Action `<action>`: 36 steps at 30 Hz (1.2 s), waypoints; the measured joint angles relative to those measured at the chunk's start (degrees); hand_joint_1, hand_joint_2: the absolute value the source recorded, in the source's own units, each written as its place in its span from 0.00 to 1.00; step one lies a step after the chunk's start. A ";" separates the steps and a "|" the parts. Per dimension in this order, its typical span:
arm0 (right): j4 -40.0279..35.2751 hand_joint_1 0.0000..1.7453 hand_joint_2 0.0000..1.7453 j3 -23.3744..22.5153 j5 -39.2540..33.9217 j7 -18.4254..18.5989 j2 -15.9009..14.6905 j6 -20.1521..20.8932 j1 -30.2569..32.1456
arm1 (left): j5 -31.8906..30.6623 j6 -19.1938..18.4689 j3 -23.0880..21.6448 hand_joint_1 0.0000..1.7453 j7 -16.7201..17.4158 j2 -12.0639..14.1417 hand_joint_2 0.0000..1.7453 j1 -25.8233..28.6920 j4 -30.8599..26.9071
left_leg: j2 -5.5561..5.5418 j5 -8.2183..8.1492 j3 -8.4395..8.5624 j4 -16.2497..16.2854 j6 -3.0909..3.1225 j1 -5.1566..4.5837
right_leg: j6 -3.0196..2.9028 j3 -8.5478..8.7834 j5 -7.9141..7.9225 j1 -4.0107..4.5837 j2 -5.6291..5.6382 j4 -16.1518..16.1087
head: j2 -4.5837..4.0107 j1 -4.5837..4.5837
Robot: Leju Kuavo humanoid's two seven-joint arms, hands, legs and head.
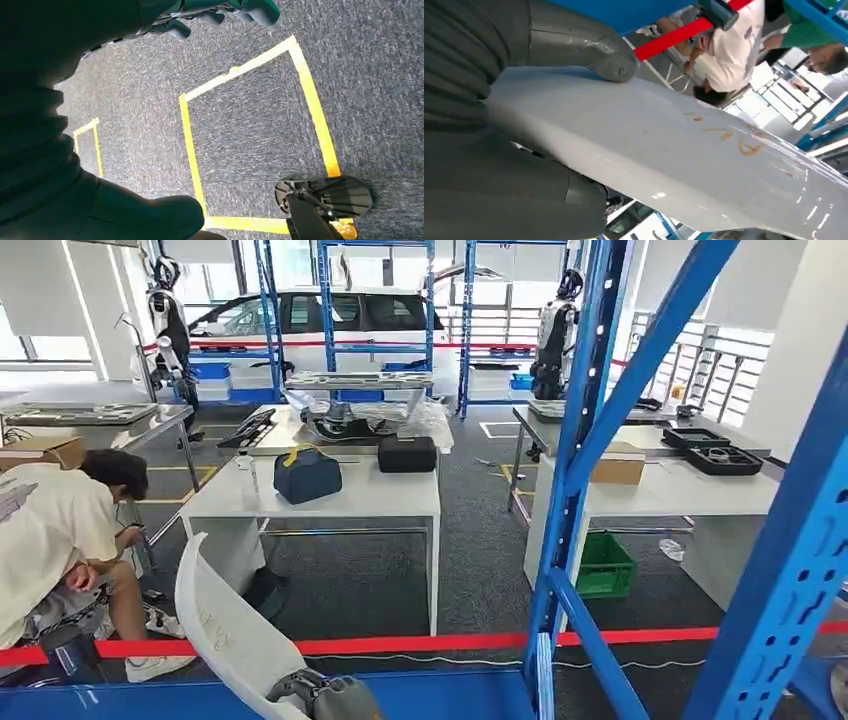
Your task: Take the parts from the cabinet and place them on the table.
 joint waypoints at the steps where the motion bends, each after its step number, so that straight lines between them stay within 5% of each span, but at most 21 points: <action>1: 0.15 1.00 1.00 0.20 0.00 -0.13 0.02 0.02 -0.16 | -0.02 0.15 0.02 0.00 0.09 -0.02 1.00 0.01 0.00 | -0.05 -0.08 -0.03 0.11 -0.12 0.02 | -0.08 1.55 2.17 -0.07 0.00 -3.12 | 0.00 0.00; 3: 0.22 1.00 1.00 0.55 0.00 -0.35 0.18 0.13 -0.61 | 0.22 0.52 0.31 0.00 0.18 -0.09 1.00 0.01 -0.02 | -0.24 -0.36 -0.06 0.54 -0.55 0.08 | -0.44 7.04 6.78 -0.11 0.00 -13.52 | 0.00 0.00; 4: 0.26 1.00 1.00 0.75 -0.04 -0.41 0.26 0.20 -0.99 | 0.53 0.72 0.55 0.00 0.18 -0.09 1.00 0.01 -0.02 | -0.26 -0.51 -0.45 0.73 -0.84 -0.02 | -0.80 8.58 5.57 0.02 0.09 -16.08 | 0.00 -0.07; 7: 0.59 1.00 1.00 1.42 -0.07 -0.39 0.76 0.35 -1.50 | 1.29 1.11 1.29 0.00 -0.41 -0.09 1.00 0.27 0.00 | -0.32 -0.18 -0.55 0.66 -1.94 0.04 | -1.60 8.04 6.35 0.48 0.17 -16.20 | 0.00 0.00; 9: 0.70 1.00 1.00 1.86 -0.09 -0.39 1.23 0.35 -1.80 | 1.60 1.23 1.75 0.00 -0.52 -0.02 1.00 0.55 -0.02 | -0.34 -0.39 -0.79 0.74 -2.69 0.09 | -2.64 8.00 7.14 -0.02 0.02 -17.26 | 0.00 0.04; 11: 0.83 1.00 1.00 2.17 -0.09 -0.39 1.57 0.35 -2.16 | 1.73 1.36 1.95 0.00 -0.63 -0.07 1.00 0.77 0.00 | 0.02 -4.81 -2.58 5.36 -3.32 0.25 | -3.36 7.62 7.81 -0.03 -0.16 -17.56 | 0.00 -0.15; 13: 1.09 1.00 1.00 2.36 -0.17 -0.37 1.62 0.39 -2.19 | 1.75 1.38 2.08 0.00 -0.78 -0.07 1.00 0.81 0.00 | 0.12 -9.34 -5.52 13.76 -3.88 0.51 | -3.45 6.86 8.31 0.07 -0.38 -17.44 | 0.00 -0.15; 14: 1.33 1.00 1.00 2.47 -0.26 -0.37 1.64 0.44 -2.19 | 1.75 1.38 2.27 0.00 -0.78 -0.07 1.00 0.84 0.00 | 0.15 -10.25 -6.31 16.53 -4.07 0.54 | -3.45 6.34 8.62 0.09 -0.43 -17.31 | 0.00 -0.20; 16: 1.60 1.00 1.00 2.58 -0.26 -0.37 1.64 0.46 -2.19 | 1.73 1.38 2.38 0.00 -0.74 -0.04 1.00 0.87 0.00 | 0.27 -7.95 -4.21 14.18 -4.24 0.74 | -3.24 5.32 9.26 0.05 -0.44 -17.03 | 0.00 -0.22; 18: 1.62 1.00 1.00 2.58 -0.26 -0.37 1.68 0.46 -2.23 | 1.68 1.38 2.43 0.00 -0.59 0.02 1.00 0.74 -0.04 | 0.46 -3.54 1.82 4.39 -4.42 1.07 | -2.76 4.43 10.00 -0.08 -0.43 -16.72 | 0.00 -0.22; 19: 1.62 1.00 1.00 2.58 -0.28 -0.37 1.79 0.48 -2.23 | 1.68 1.38 2.45 0.00 -0.61 0.02 1.00 0.58 -0.09 | 0.47 -4.42 4.08 -0.03 -4.62 1.20 | -2.38 4.11 10.36 -0.07 -0.41 -16.56 | 0.00 -0.22; 20: 1.62 1.00 1.00 2.58 -0.28 -0.33 1.90 0.50 -2.22 | 1.70 1.38 2.49 0.00 -0.61 -0.07 1.00 0.57 -0.09 | 0.06 -3.61 4.37 0.09 -3.96 0.52 | -1.93 3.97 10.87 0.09 -0.30 -16.67 | 0.00 -0.28; 24: 1.71 1.00 1.00 2.76 -0.26 -0.41 2.08 0.96 -2.24 | 1.75 1.44 2.97 0.00 -0.59 -0.13 1.00 0.71 -0.04 | 0.12 -2.18 2.23 -0.17 -1.79 0.63 | -0.34 3.58 12.65 -0.09 -0.10 -17.55 | 0.00 -0.04; 26: 1.88 1.00 1.00 2.82 -0.26 -0.44 2.08 1.31 -2.26 | 1.97 1.57 3.32 0.00 -0.54 -0.04 1.00 0.66 -0.13 | 0.38 -0.79 1.11 -0.15 -0.81 0.67 | 0.08 1.70 6.53 -0.13 -0.11 -13.54 | 0.00 0.07; 28: 2.06 1.00 1.00 3.15 -0.26 -0.46 2.08 1.31 -2.27 | 1.99 1.60 3.37 0.00 -0.59 -0.02 1.00 0.71 -0.17 | 0.44 0.55 -0.69 -0.06 -0.56 0.49 | 0.21 -0.57 0.01 -0.11 -0.11 -4.85 | 0.00 0.04; 29: 2.21 1.00 1.00 3.32 -0.26 -0.48 2.08 1.31 -2.25 | 1.99 1.60 3.37 0.00 -0.59 -0.04 1.00 0.76 -0.17 | 0.46 1.19 -1.64 0.07 -0.56 0.36 | 0.15 -1.21 -1.30 -0.03 -0.10 -0.91 | 0.00 0.09; 31: 2.73 1.00 1.00 3.45 -0.26 -0.52 2.08 1.29 -2.24 | 1.97 1.60 3.39 0.00 -0.57 -0.04 1.00 0.77 -0.17 | 0.53 2.28 -3.46 0.42 -0.53 0.17 | -0.32 0.81 0.91 0.26 -0.10 0.10 | 0.00 0.09; 33: 2.95 1.00 1.00 3.48 -0.26 -0.68 2.14 1.25 -2.27 | 1.92 1.60 3.39 0.00 -0.48 -0.04 1.00 0.75 -0.17 | 0.48 3.07 -4.73 0.82 -0.60 -0.05 | -1.23 6.98 4.17 0.76 -0.08 -7.19 | 0.00 0.13; 34: 2.95 1.00 1.00 3.48 -0.26 -0.68 2.30 1.25 -2.35 | 1.88 1.60 3.39 0.00 -0.46 -0.09 1.00 0.68 -0.17 | 0.45 3.44 -5.06 1.01 -0.67 0.00 | -2.00 11.12 4.01 1.12 0.00 -12.53 | 0.00 0.18; 35: 2.95 1.00 1.00 3.50 -0.24 -0.70 2.54 1.25 -2.46 | 1.88 1.60 3.41 0.00 -0.43 -0.28 1.00 0.66 -0.22 | 0.40 3.82 -5.52 1.11 -1.07 -0.33 | -2.74 13.74 1.77 1.33 -0.10 -17.01 | 0.00 0.13; 36: 2.97 1.00 1.00 3.50 -0.26 -0.79 2.64 1.16 -2.55 | 1.84 1.60 3.41 0.00 -0.46 -0.33 1.00 0.60 -0.26 | 0.47 4.31 -5.52 0.93 -1.48 -0.09 | -2.51 13.82 1.88 1.40 -0.08 -17.60 | 0.00 0.11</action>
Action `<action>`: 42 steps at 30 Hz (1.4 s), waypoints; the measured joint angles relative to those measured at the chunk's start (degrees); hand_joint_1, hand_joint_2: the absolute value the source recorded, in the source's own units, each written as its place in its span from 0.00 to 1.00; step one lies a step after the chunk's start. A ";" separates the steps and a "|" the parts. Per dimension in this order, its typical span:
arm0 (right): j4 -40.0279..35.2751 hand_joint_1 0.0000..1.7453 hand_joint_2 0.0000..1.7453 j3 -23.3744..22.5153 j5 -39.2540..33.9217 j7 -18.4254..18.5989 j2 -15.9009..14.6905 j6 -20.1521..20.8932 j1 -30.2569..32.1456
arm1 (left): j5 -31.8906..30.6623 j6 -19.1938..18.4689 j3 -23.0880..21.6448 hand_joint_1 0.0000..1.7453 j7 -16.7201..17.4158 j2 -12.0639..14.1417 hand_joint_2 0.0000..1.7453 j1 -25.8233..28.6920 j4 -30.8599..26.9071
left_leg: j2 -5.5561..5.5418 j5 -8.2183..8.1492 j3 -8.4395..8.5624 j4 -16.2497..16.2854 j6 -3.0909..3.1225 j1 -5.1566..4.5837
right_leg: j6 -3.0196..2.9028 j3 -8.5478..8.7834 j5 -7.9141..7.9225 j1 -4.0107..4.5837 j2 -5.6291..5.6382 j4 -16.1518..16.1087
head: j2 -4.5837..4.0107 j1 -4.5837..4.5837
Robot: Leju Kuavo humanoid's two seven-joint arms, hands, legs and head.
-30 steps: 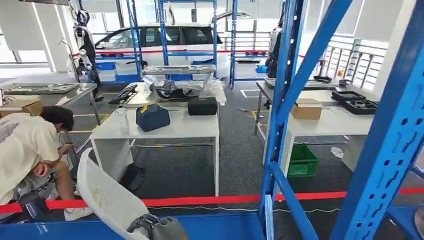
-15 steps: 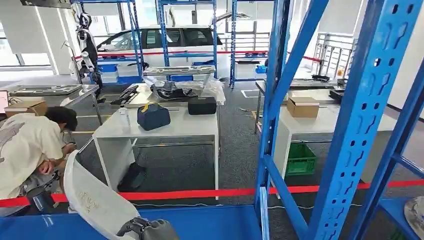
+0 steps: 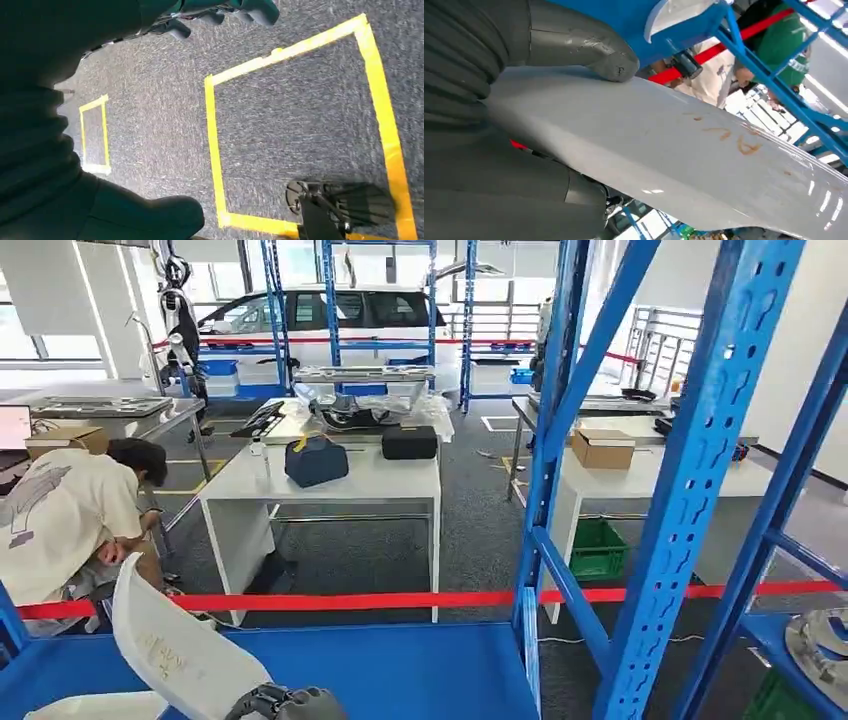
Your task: Take the parts from the cabinet and place them on the table.
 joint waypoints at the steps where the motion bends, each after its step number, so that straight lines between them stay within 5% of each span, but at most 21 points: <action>1: 0.04 1.00 1.00 0.00 0.00 -0.11 0.00 -0.02 -0.20 | -0.15 -0.02 0.00 0.00 0.02 0.00 1.00 -0.02 0.02 | 0.03 0.47 -0.01 -0.17 -0.37 0.19 | -0.29 -0.26 0.33 0.22 0.09 -0.43 | 0.00 0.07; 4: 0.50 1.00 1.00 0.02 0.00 -0.26 0.04 -0.37 -0.21 | -0.20 -0.02 0.02 0.00 0.04 0.09 1.00 0.09 0.02 | -0.16 0.63 -0.71 -0.24 -1.26 0.24 | -1.09 -1.02 2.54 -0.43 -0.39 -1.61 | -0.02 0.07; 7: 1.25 1.00 1.00 0.04 0.00 -0.46 0.50 -1.05 -0.13 | -0.17 -0.02 0.02 0.00 0.07 0.02 1.00 0.04 0.04 | -0.03 -9.37 -3.33 9.46 -2.44 0.58 | -1.59 -3.31 4.67 -0.77 -0.33 -1.94 | 0.00 -0.17; 8: 1.53 1.00 1.00 0.07 0.00 -0.46 0.50 -1.07 -0.01 | -0.15 -0.02 0.02 0.00 0.02 0.02 1.00 0.04 0.04 | -0.02 -11.07 -3.92 13.23 -2.81 0.76 | -1.52 -4.12 5.30 -0.79 -0.43 -1.90 | 0.00 -0.22; 10: 1.99 1.00 1.00 0.07 0.00 -0.46 0.50 -1.09 0.25 | -0.15 -0.02 0.07 0.00 0.02 0.04 1.00 0.06 0.04 | -0.02 -8.84 -3.18 16.50 -3.34 1.10 | -1.18 -5.97 6.58 -0.98 -0.63 -1.54 | 0.00 -0.22; 12: 2.36 1.00 1.00 0.07 0.00 -0.46 0.55 -1.11 0.33 | -0.15 -0.02 0.20 0.00 0.02 0.04 1.00 0.01 -0.02 | -0.01 -4.29 1.46 11.66 -3.91 1.54 | -0.51 -8.12 7.62 -1.38 -0.71 -0.73 | 0.00 -0.24; 13: 2.47 1.00 1.00 0.07 0.00 -0.46 0.65 -1.11 0.31 | -0.15 -0.02 0.24 0.00 0.02 0.04 1.00 -0.07 -0.07 | 0.01 -4.28 5.29 6.77 -4.22 1.89 | -0.09 -8.94 8.06 -1.52 -0.70 -0.12 | 0.00 -0.28; 14: 2.47 1.00 1.00 0.07 0.00 -0.44 0.85 -1.14 0.33 | -0.15 -0.02 0.24 0.00 0.02 -0.13 1.00 -0.22 -0.07 | -0.06 -7.05 9.59 1.29 -4.51 1.85 | 0.28 -9.62 8.28 -1.30 -0.68 0.46 | 0.00 -0.37; 15: 2.47 1.00 1.00 0.07 0.00 -0.48 0.94 -1.22 0.24 | -0.15 -0.02 0.28 0.00 -0.02 -0.09 1.00 -0.31 -0.18 | -0.44 -8.65 10.68 -1.84 -3.32 1.36 | 0.70 -10.01 8.68 -1.29 -0.76 0.90 | 0.00 -0.35; 18: 2.78 1.00 1.00 0.11 0.00 -0.52 0.98 -1.27 0.35 | -0.15 0.00 0.37 0.00 -0.04 -0.17 1.00 -0.19 -0.11 | -0.12 -7.30 8.63 -0.98 -1.24 1.13 | 1.82 -10.25 10.85 -1.41 -0.76 0.06 | 0.00 -0.20; 19: 2.91 1.00 1.00 0.09 0.00 -0.48 0.90 -1.29 0.45 | -0.15 0.00 0.42 0.00 0.00 -0.17 1.00 -0.06 -0.09 | 0.26 -6.56 8.04 -1.07 -0.43 1.31 | 2.14 -10.57 10.00 -1.63 -0.64 0.44 | -0.02 -0.26; 22: 3.15 1.00 1.00 0.11 0.00 -0.48 0.83 -1.29 0.45 | -0.15 0.00 0.55 0.00 0.02 -0.09 1.00 -0.11 -0.13 | 0.34 -4.35 5.79 -1.01 0.58 1.02 | 2.56 -13.37 -0.60 -1.61 -0.52 9.81 | -0.04 -0.13; 24: 3.36 1.00 1.00 0.11 0.00 -0.50 0.79 -1.27 0.49 | -0.15 0.00 0.57 0.00 0.00 -0.11 1.00 -0.02 -0.11 | 0.38 -2.79 3.51 -0.75 0.61 0.72 | 2.36 -14.47 -3.61 -1.33 -0.41 17.68 | -0.02 -0.07; 26: 3.61 1.00 1.00 0.11 0.00 -0.46 0.79 -1.29 0.56 | -0.15 0.00 0.61 0.00 0.02 -0.09 1.00 0.05 -0.11 | 0.45 -1.54 1.44 -0.29 0.65 0.46 | 1.69 -11.79 -0.11 -0.96 -0.29 17.48 | -0.02 0.00; 28: 3.61 1.00 1.00 0.11 0.00 -0.48 0.85 -1.29 0.52 | -0.15 0.00 0.61 0.00 0.00 -0.11 1.00 0.00 -0.11 | 0.42 -0.48 -0.08 0.08 0.54 0.18 | 0.46 -4.43 2.56 -0.28 -0.22 8.82 | -0.02 0.07; 30: 3.61 1.00 1.00 0.11 0.00 -0.57 1.14 -1.31 0.42 | -0.15 0.00 0.63 0.00 0.00 -0.39 1.00 -0.03 -0.17 | 0.34 0.52 -0.57 0.23 0.03 0.13 | -0.70 1.57 -1.10 0.15 -0.18 -0.92 | -0.02 0.07; 33: 3.61 1.00 1.00 0.11 0.00 -0.55 1.16 -1.38 0.35 | -0.15 0.00 0.66 0.00 -0.02 -0.44 1.00 -0.01 -0.11 | 0.50 2.38 -0.53 -0.86 -1.09 0.59 | -1.18 0.68 0.36 0.62 -0.07 -0.87 | -0.02 0.15; 34: 3.63 1.00 1.00 0.11 0.00 -0.52 1.18 -1.38 0.36 | -0.15 0.00 0.70 0.00 0.00 -0.39 1.00 0.07 -0.11 | 0.45 2.46 -0.86 -0.82 -1.39 0.52 | -1.58 0.11 1.66 -0.08 -0.26 -1.83 | -0.02 0.11; 37: 3.63 1.00 1.00 0.11 0.00 -0.55 1.38 -1.40 0.30 | -0.15 0.00 0.74 0.00 0.02 -0.31 1.00 0.08 -0.11 | 0.26 -7.30 -2.90 6.33 -2.48 0.76 | -2.21 -2.22 3.93 -0.13 -0.41 -2.06 | -0.02 -0.20; 39: 3.74 1.00 1.00 0.11 0.00 -0.46 1.35 -1.38 0.39 | -0.15 0.00 0.74 0.00 0.02 -0.28 1.00 0.06 -0.11 | 0.26 -10.89 -3.50 13.14 -3.08 0.87 | -2.13 -4.10 5.39 -0.12 -0.49 -1.90 | -0.02 -0.20; 42: 3.89 1.00 1.00 0.11 0.00 -0.46 1.35 -1.35 0.39 | -0.15 0.00 0.74 0.00 0.02 -0.15 1.00 0.04 -0.13 | 0.27 -4.58 -0.10 13.44 -3.57 1.22 | -1.64 -7.80 7.58 -0.28 -0.65 -0.90 | -0.02 -0.20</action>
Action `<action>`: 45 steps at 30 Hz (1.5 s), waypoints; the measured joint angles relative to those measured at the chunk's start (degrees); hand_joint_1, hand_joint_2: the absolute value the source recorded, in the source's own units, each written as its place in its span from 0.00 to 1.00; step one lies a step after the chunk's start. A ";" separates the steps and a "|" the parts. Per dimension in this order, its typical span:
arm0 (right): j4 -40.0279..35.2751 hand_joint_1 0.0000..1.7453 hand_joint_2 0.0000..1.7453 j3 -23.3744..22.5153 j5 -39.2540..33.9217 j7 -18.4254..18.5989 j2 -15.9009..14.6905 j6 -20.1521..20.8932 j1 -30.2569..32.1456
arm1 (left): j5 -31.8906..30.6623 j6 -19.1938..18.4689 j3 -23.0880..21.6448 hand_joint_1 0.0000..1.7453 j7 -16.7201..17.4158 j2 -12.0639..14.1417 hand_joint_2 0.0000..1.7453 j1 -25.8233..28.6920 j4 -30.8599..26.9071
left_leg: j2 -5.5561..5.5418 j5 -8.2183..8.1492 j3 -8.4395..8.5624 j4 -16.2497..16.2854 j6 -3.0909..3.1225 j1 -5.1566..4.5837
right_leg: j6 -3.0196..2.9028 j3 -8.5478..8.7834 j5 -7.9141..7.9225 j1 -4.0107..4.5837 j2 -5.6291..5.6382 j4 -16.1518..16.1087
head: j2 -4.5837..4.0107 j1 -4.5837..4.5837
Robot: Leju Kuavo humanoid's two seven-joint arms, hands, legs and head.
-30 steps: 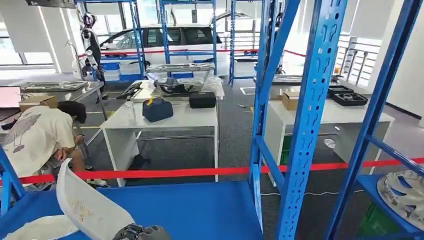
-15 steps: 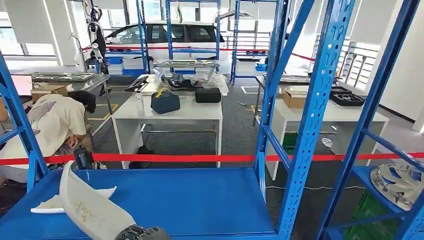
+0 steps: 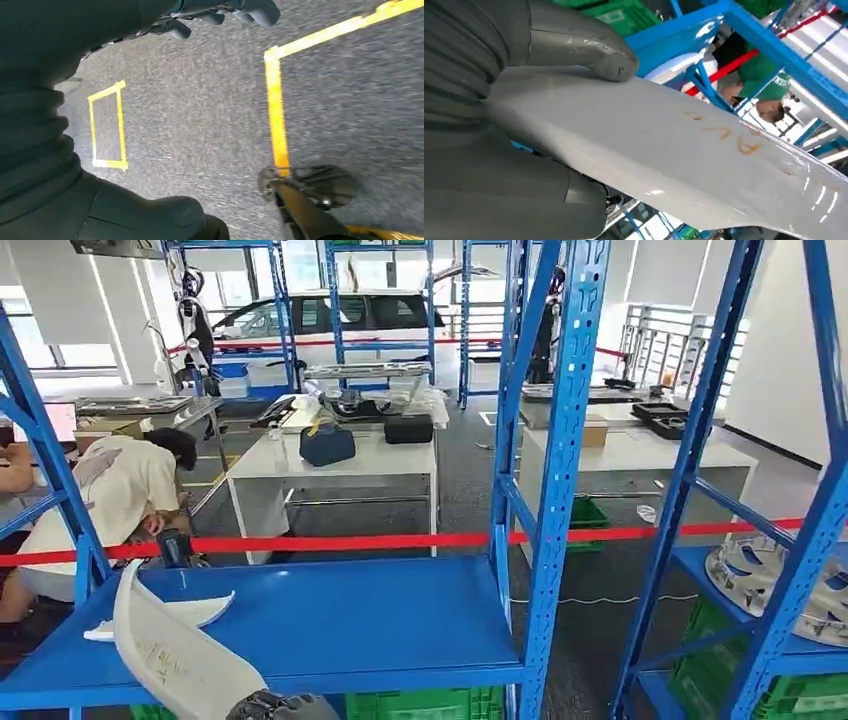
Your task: Take the parts from the cabinet and place them on the table.
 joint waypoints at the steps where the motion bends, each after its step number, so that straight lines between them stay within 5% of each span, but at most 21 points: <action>1: -0.02 1.00 1.00 0.00 0.00 -0.02 0.00 -0.02 -0.03 | 0.00 0.00 0.00 0.00 0.00 0.04 1.00 -0.05 -0.04 | 0.00 1.00 3.07 -3.51 -0.12 0.16 | 0.29 -1.21 0.61 -0.10 0.01 0.50 | 0.00 0.00; 3: -0.02 1.00 1.00 0.00 0.00 -0.02 0.11 -0.04 -0.14 | 0.00 0.00 0.00 0.00 -0.02 -0.02 1.00 -0.39 -0.11 | -0.08 -3.48 10.50 -13.60 -0.02 -0.15 | 0.95 -2.56 1.34 0.14 0.02 1.67 | 0.02 -0.18; 4: -0.02 1.00 1.00 0.00 -0.02 -0.04 0.15 -0.11 -0.14 | 0.00 0.00 0.00 0.00 -0.09 -0.02 1.00 -0.50 -0.09 | -0.18 -4.16 9.96 -14.39 1.40 -0.31 | 1.34 -2.58 1.94 0.24 -0.13 1.67 | 0.02 -0.02; 7: 0.04 1.00 1.00 0.04 0.00 0.00 0.00 -0.11 -0.04 | 0.00 0.00 0.00 0.00 0.00 -0.02 1.00 -0.23 -0.04 | 0.07 -2.59 8.86 -14.66 3.43 -0.47 | 2.34 -2.88 3.90 -0.06 -0.20 1.00 | 0.00 0.00; 8: 0.07 1.00 1.00 0.04 -0.18 -0.11 -0.09 -0.22 -0.02 | 0.00 0.00 0.02 0.00 0.00 0.00 1.00 -0.25 0.00 | 0.42 -1.93 8.23 -14.62 3.95 -0.40 | 2.70 -3.53 1.89 -0.34 -0.05 2.23 | 0.00 -0.02; 11: -4.82 1.00 1.00 -2.37 -8.36 -3.63 -2.50 -2.91 7.61 | 0.00 0.00 0.04 0.00 1.03 0.24 1.00 -0.01 -0.04 | 0.01 0.43 5.99 -14.59 4.83 -0.41 | 3.37 -5.36 -9.62 -0.47 0.29 12.78 | 0.00 0.04; 13: -8.68 1.00 1.00 -4.59 -9.33 -5.69 -5.30 -3.08 13.36 | 0.13 0.00 0.09 0.00 0.94 0.48 1.00 0.92 -0.02 | -0.17 1.70 4.00 -14.27 4.69 -0.44 | 3.42 -5.48 -10.87 -0.50 0.48 18.86 | 0.00 0.11; 16: -13.60 1.00 1.00 -6.80 -9.24 -7.74 -9.01 -2.64 18.82 | 0.77 0.22 0.87 0.00 0.06 0.79 1.00 1.97 -0.04 | 0.15 3.09 1.17 -13.36 4.29 -0.54 | 2.78 1.02 -5.86 -0.35 0.52 12.75 | 0.00 0.28; 18: -15.48 1.00 1.00 -7.10 -8.92 -7.74 -9.18 -1.88 19.37 | 0.92 0.52 1.01 0.00 0.02 0.79 1.00 1.99 -0.07 | 0.58 3.92 0.03 -12.86 3.75 -0.80 | 2.04 8.61 -8.19 -0.03 0.61 2.25 | 0.00 0.26; 19: -16.28 1.00 1.00 -7.28 -8.92 -7.72 -9.27 -1.75 19.58 | 0.92 0.55 1.05 0.00 0.00 0.79 1.00 1.95 -0.07 | 0.73 4.39 -0.01 -12.90 3.43 -0.80 | 1.94 9.31 -8.79 0.08 0.69 0.20 | 0.00 0.26; 22: -17.47 1.00 1.00 -7.69 -8.92 -7.41 -9.57 -1.46 20.29 | 0.96 0.59 1.18 0.00 0.00 0.81 1.00 2.16 -0.07 | 0.79 6.26 -0.12 -13.79 2.14 -0.74 | 0.91 8.21 -7.28 0.34 0.61 0.03 | 0.00 0.24; 23: -17.79 1.00 1.00 -7.69 -8.92 -7.45 -9.57 -1.49 20.33 | 0.98 0.59 1.35 0.00 0.00 0.92 1.00 2.25 -0.07 | 0.58 5.17 -0.48 -13.20 1.98 -0.42 | 0.46 7.57 -6.38 -0.05 0.22 -0.30 | 0.00 0.26; 27: -18.16 1.00 1.00 -7.80 -8.90 -7.39 -9.64 -0.66 20.36 | 1.66 0.59 1.77 0.00 -0.50 0.96 1.00 2.31 -0.07 | 0.25 -7.07 -3.41 -0.53 1.02 -0.44 | -0.38 4.14 -3.55 0.05 0.19 -0.28 | 0.00 0.11; 29: -18.14 1.00 1.00 -7.82 -8.90 -7.54 -9.75 -0.18 20.31 | 1.94 0.59 2.16 0.00 -0.85 1.03 1.00 2.32 -0.07 | 0.23 -5.20 -2.79 3.85 0.95 -0.45 | -0.30 2.09 -1.85 0.18 0.06 -0.11 | 0.00 0.13; 32: -18.10 1.00 1.00 -8.02 -8.92 -7.82 -9.81 0.18 19.97 | 2.51 0.48 2.65 0.00 -1.25 1.09 1.00 2.25 -0.11 | 0.21 -0.08 5.24 -5.00 1.60 -0.52 | 0.08 -0.93 0.39 0.27 0.05 0.37 | 0.00 0.13; 34: -18.08 1.00 1.00 -8.37 -8.92 -8.07 -9.79 0.33 19.64 | 2.86 0.42 3.06 0.00 -1.60 1.11 1.00 2.10 -0.39 | 0.19 -4.65 13.18 -16.77 2.30 -1.06 | 0.68 -1.67 1.50 0.46 -0.10 0.82 | 0.02 0.18; 37: -17.99 1.00 1.00 -8.57 -8.90 -8.24 -9.79 0.44 19.27 | 2.38 0.42 3.21 0.00 -1.53 1.07 1.00 2.14 -0.33 | 0.18 -3.23 11.31 -16.41 3.84 -1.49 | 1.67 -1.75 3.80 0.07 -0.34 -0.24 | 0.02 0.28; 38: -17.90 1.00 1.00 -8.68 -8.90 -8.24 -9.90 0.42 19.27 | 2.32 0.42 3.32 0.00 -1.44 0.85 1.00 2.21 -0.24 | 0.50 -2.27 10.70 -16.71 4.40 -0.92 | 2.08 -2.13 3.60 0.08 -0.18 -0.14 | 0.02 0.20; 42: -17.75 1.00 1.00 -8.72 -8.90 -7.98 -10.10 0.37 19.23 | 2.29 0.37 3.43 0.00 -1.46 0.98 1.00 2.24 -0.26 | 0.69 0.93 7.10 -16.56 5.27 -0.99 | 3.52 -5.52 -9.97 -0.59 0.35 13.22 | 0.02 0.37; 43: -17.73 1.00 1.00 -8.79 -8.90 -7.52 -10.16 0.35 19.26 | 2.29 -0.02 3.43 0.00 -1.64 0.96 1.00 2.24 -0.26 | 0.69 1.83 5.83 -16.29 5.22 -0.98 | 3.65 -5.84 -10.72 -0.61 0.36 16.87 | 0.02 0.37; 45: -17.70 1.00 1.00 -9.11 -8.90 -7.17 -10.40 0.33 19.33 | 1.86 -0.15 3.43 0.00 -1.79 0.87 1.00 2.22 -0.26 | 0.74 3.18 3.31 -15.60 5.01 -0.92 | 3.76 -3.81 -7.32 -0.74 0.35 17.71 | 0.02 0.42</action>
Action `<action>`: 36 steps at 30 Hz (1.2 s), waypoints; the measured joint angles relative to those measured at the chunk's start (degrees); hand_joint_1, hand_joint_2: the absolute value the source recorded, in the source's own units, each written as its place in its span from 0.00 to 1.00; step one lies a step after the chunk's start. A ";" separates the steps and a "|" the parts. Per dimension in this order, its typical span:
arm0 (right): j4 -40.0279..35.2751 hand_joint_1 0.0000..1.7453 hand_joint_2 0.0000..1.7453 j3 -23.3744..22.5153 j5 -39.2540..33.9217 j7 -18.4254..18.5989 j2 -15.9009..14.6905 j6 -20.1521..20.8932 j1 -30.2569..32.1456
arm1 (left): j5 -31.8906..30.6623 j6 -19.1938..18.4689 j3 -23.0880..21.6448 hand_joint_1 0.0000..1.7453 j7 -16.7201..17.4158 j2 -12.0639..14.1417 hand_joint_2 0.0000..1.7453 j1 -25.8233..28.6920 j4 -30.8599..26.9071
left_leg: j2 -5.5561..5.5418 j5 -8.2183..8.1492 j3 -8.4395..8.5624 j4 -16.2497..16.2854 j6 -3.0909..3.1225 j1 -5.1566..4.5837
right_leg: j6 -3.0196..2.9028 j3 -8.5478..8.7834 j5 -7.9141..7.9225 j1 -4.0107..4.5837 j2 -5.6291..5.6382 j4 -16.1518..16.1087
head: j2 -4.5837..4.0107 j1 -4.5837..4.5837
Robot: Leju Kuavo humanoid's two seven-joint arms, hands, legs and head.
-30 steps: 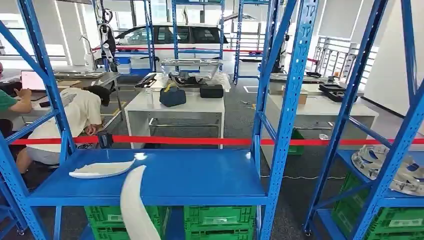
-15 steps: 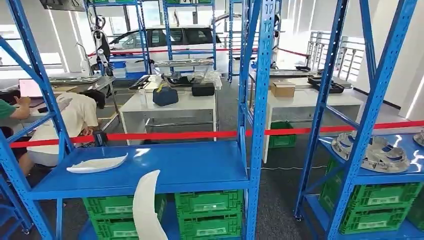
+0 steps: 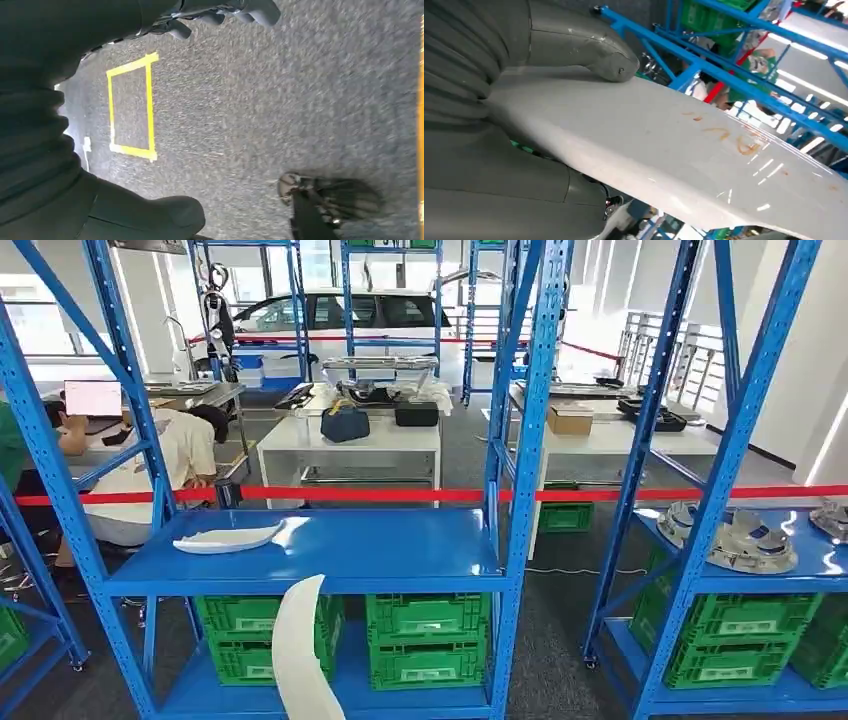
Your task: Take the parts from the cabinet and place them on the table.
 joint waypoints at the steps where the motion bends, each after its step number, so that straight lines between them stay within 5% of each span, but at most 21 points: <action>1: 0.00 1.00 1.00 -0.22 0.00 0.00 -0.11 -0.02 0.04 | -0.63 0.00 0.00 0.00 0.30 -0.09 1.00 -0.03 0.00 | 0.03 0.54 -1.27 0.50 -0.18 0.07 | -0.02 2.85 2.13 -0.03 0.00 -2.88 | 0.00 0.21; 2: 0.00 1.00 1.00 -0.43 0.00 0.00 -0.15 -0.04 0.06 | -0.85 -0.09 0.00 0.00 0.55 -0.13 1.00 -0.10 0.00 | 0.01 1.11 -2.50 1.02 -0.45 0.13 | -0.12 6.86 3.03 -0.03 0.00 -7.90 | 0.02 0.83; 4: -0.11 1.00 1.00 -0.79 0.00 -0.02 -0.15 -0.09 0.20 | -0.85 -0.53 0.00 0.00 0.57 -0.26 1.00 -0.26 -0.09 | 0.01 1.98 -3.74 1.72 -1.12 -0.03 | -0.84 13.64 -1.18 0.37 0.20 -18.48 | 0.02 1.27; 8: -0.11 1.00 1.00 -1.22 0.00 0.00 -0.24 -0.37 1.07 | -1.49 -0.63 -0.04 0.00 0.42 -0.35 1.00 -0.28 -0.09 | 0.01 4.21 -4.16 0.93 -2.70 0.14 | -2.59 11.75 0.77 0.27 0.12 -18.92 | 0.00 2.08; 10: -0.11 1.00 1.00 -1.22 0.00 -0.02 -0.22 -0.50 1.09 | -1.59 -0.63 -0.04 0.00 0.41 -0.35 1.00 -0.27 -0.09 | -0.44 -1.44 -5.72 4.54 -2.81 0.40 | -3.70 10.78 2.10 0.20 -0.04 -18.91 | 0.00 2.01; 12: -0.11 1.00 1.00 -1.38 0.00 0.02 -0.24 -0.57 1.36 | -1.97 -0.68 -0.07 0.00 0.46 -0.39 1.00 -0.31 -0.09 | -0.48 -7.76 -7.57 13.04 -3.24 0.49 | -3.76 9.26 3.47 0.32 -0.07 -18.83 | 0.00 2.03; 13: -0.11 1.00 1.00 -1.44 0.00 0.00 -0.24 -0.61 1.62 | -1.97 -0.72 -0.09 0.00 0.46 -0.39 1.00 -0.31 -0.09 | -0.49 -9.20 -8.11 17.00 -3.41 0.49 | -3.70 8.28 4.13 0.39 -0.10 -18.70 | 0.00 2.07; 14: -0.11 1.00 1.00 -1.53 0.02 0.02 -0.24 -0.68 1.93 | -1.99 -1.05 -0.09 0.00 0.20 -0.39 1.00 -0.31 -0.09 | -0.49 -8.46 -7.84 19.06 -3.46 0.49 | -3.61 7.21 4.55 0.40 -0.09 -18.58 | 0.00 2.08; 17: -0.11 1.00 1.00 -2.05 0.44 0.04 -0.28 -0.87 2.70 | -3.36 -1.81 -0.48 0.00 -1.05 -0.37 1.00 -0.42 -0.20 | -0.47 -1.91 -1.64 13.18 -3.40 0.55 | -2.97 4.62 6.00 0.23 -0.18 -17.71 | 0.00 2.03; 18: -0.13 1.00 1.00 -2.16 0.48 0.04 -0.28 -0.92 2.81 | -3.85 -1.81 -0.79 0.00 -1.03 -0.37 1.00 -0.50 -0.28 | -0.15 -2.39 2.06 8.40 -3.32 0.59 | -2.73 4.13 6.30 0.20 -0.41 -17.31 | 0.00 2.03; 19: -0.24 1.00 1.00 -2.32 0.52 0.04 -0.28 -0.94 2.99 | -3.91 -1.88 -1.12 0.00 -1.05 -0.41 1.00 -0.78 -0.28 | 0.59 -5.22 5.91 2.63 -3.30 0.16 | -2.48 3.74 6.45 0.59 -0.60 -16.71 | 0.00 1.86; 20: -0.35 1.00 1.00 -2.43 0.55 0.00 -0.28 -0.98 3.10 | -3.84 -1.97 -1.14 0.00 -1.25 -0.41 1.00 -1.12 -0.28 | 0.62 -6.81 6.32 0.39 -2.34 0.02 | -2.10 3.59 6.73 0.67 -0.81 -16.42 | 0.00 1.88; 23: -0.35 1.00 1.00 -2.49 0.87 -0.15 -0.33 -0.90 3.49 | -3.65 -2.27 -1.16 0.00 -2.08 -0.46 1.00 -1.09 -0.28 | -0.23 -5.84 5.45 0.41 -0.69 0.05 | -0.94 3.47 7.89 0.51 -1.83 -16.96 | 0.00 1.97; 25: -0.37 1.00 1.00 -2.51 0.98 -0.17 -0.39 -0.92 3.65 | -3.84 -2.25 -1.25 0.00 -1.81 -0.50 1.00 -0.94 -0.28 | -0.67 -4.92 5.06 0.42 0.14 0.24 | -0.15 2.12 4.69 0.24 -0.55 -13.97 | 0.00 1.99; 27: -0.35 1.00 1.00 -2.56 1.01 0.00 -0.52 -0.90 3.67 | -3.56 -2.25 -1.25 0.00 -1.79 -0.44 1.00 -0.98 -0.31 | -1.30 -4.01 3.92 0.57 0.44 0.16 | 0.16 -1.17 -0.68 0.11 -0.31 -5.29 | 0.00 1.99; 29: -0.31 1.00 1.00 -2.56 1.11 0.37 -0.55 -0.87 3.65 | -3.73 -2.38 -1.27 0.00 -1.70 -0.44 1.00 -0.93 -0.28 | -2.26 -3.51 2.90 0.92 0.34 0.09 | 0.11 -3.11 -3.05 0.13 -0.26 1.25 | 0.00 2.01; 30: -0.28 1.00 1.00 -2.56 1.44 0.70 -0.55 -1.01 3.62 | -4.22 -2.38 -1.36 0.00 -1.42 -0.44 1.00 -0.93 -0.28 | -2.78 -3.38 2.56 1.14 0.25 0.08 | -0.05 -2.28 -2.32 0.14 -0.19 0.47 | 0.00 1.99; 32: -0.28 1.00 1.00 -2.56 2.43 1.31 -0.24 -1.07 3.43 | -5.51 -2.38 -2.10 0.00 -0.13 -0.39 1.00 -1.15 -0.28 | -4.06 -3.26 2.21 1.53 0.08 0.02 | -0.78 3.07 1.52 0.28 0.54 -7.63 | 0.00 2.01; 33: -0.37 1.00 1.00 -2.56 2.80 1.64 0.11 -1.05 3.16 | -5.66 -2.40 -2.30 0.00 0.37 -0.37 1.00 -1.36 -0.28 | -4.65 -3.21 2.18 1.64 0.00 -0.03 | -1.40 6.43 3.56 0.37 2.07 -13.36 | 0.00 1.99; 34: -0.46 1.00 1.00 -2.53 2.97 1.90 0.39 -0.98 2.82 | -5.66 -2.43 -2.51 0.00 0.48 -0.61 1.00 -1.49 -0.28 | -4.92 -3.09 1.91 1.70 -0.19 0.23 | -2.28 7.98 2.72 0.12 5.42 -16.45 | 0.00 1.88; 36: -0.63 1.00 1.00 -2.53 3.10 2.47 0.70 -0.74 2.51 | -4.98 -2.45 -2.54 0.00 0.28 -0.44 1.00 -2.09 -0.42 | -6.03 -2.62 1.26 1.70 -1.11 0.54 | -2.15 7.98 3.22 0.61 4.22 -17.00 | 0.00 2.05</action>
